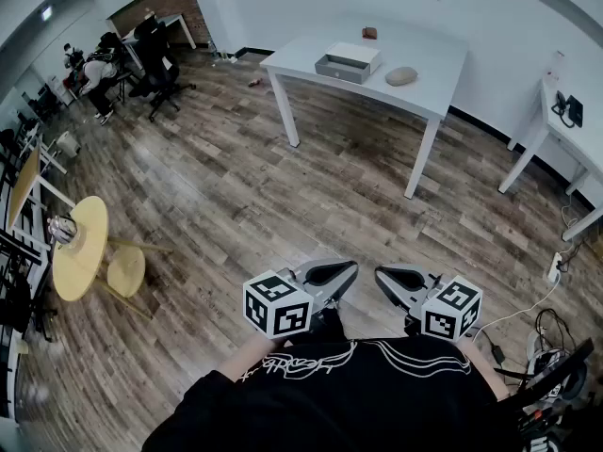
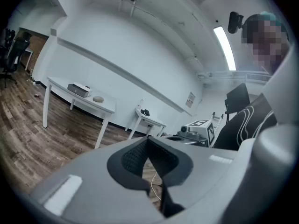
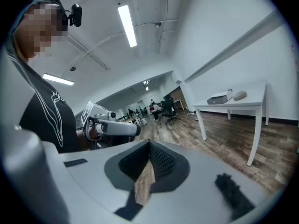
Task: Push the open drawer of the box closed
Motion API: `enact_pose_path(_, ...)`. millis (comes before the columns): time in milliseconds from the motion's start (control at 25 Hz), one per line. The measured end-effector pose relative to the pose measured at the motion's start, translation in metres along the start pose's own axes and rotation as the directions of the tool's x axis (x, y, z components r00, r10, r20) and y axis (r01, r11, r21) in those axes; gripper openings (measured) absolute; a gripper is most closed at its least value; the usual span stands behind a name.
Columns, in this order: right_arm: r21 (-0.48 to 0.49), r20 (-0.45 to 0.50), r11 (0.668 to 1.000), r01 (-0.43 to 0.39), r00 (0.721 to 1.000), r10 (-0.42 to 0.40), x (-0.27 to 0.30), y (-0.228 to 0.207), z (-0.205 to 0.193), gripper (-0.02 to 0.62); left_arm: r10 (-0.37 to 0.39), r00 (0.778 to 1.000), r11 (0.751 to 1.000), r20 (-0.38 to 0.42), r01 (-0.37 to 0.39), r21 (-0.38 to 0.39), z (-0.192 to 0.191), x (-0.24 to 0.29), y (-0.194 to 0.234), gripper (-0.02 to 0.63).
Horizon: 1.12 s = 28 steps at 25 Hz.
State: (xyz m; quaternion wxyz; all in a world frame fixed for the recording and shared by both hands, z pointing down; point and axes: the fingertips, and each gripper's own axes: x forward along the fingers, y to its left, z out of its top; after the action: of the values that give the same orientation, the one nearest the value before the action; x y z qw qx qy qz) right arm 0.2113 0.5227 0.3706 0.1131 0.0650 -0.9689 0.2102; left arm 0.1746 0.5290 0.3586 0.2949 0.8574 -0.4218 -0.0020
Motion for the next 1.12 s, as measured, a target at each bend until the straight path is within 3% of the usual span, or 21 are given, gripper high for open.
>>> enact_pose_path(280, 0.018, 0.009, 1.000, 0.018, 1.000, -0.018, 0.110, -0.100, 0.051, 0.008, 0.054, 0.998, 0.998, -0.028, -0.053, 0.037, 0.063, 0.019, 0.145, 0.008)
enact_pose_path(640, 0.019, 0.062, 0.997, 0.075, 0.995, -0.076, 0.230, -0.217, 0.164, 0.008, 0.038, 0.999, 0.998, -0.024, -0.037, 0.057, 0.193, 0.051, 0.304, 0.008)
enact_pose_path(800, 0.008, 0.076, 0.995, 0.104, 0.992, -0.105, 0.248, -0.250, 0.188, 0.008, 0.013, 1.000, 0.999, -0.011, -0.013, 0.049, 0.223, 0.072, 0.338, 0.008)
enact_pose_path(1120, 0.056, 0.101, 0.986, 0.157, 0.982, -0.162, 0.244, -0.301, 0.188, 0.008, -0.027, 0.999, 0.998, -0.030, 0.029, 0.054, 0.236, 0.115, 0.363, 0.008)
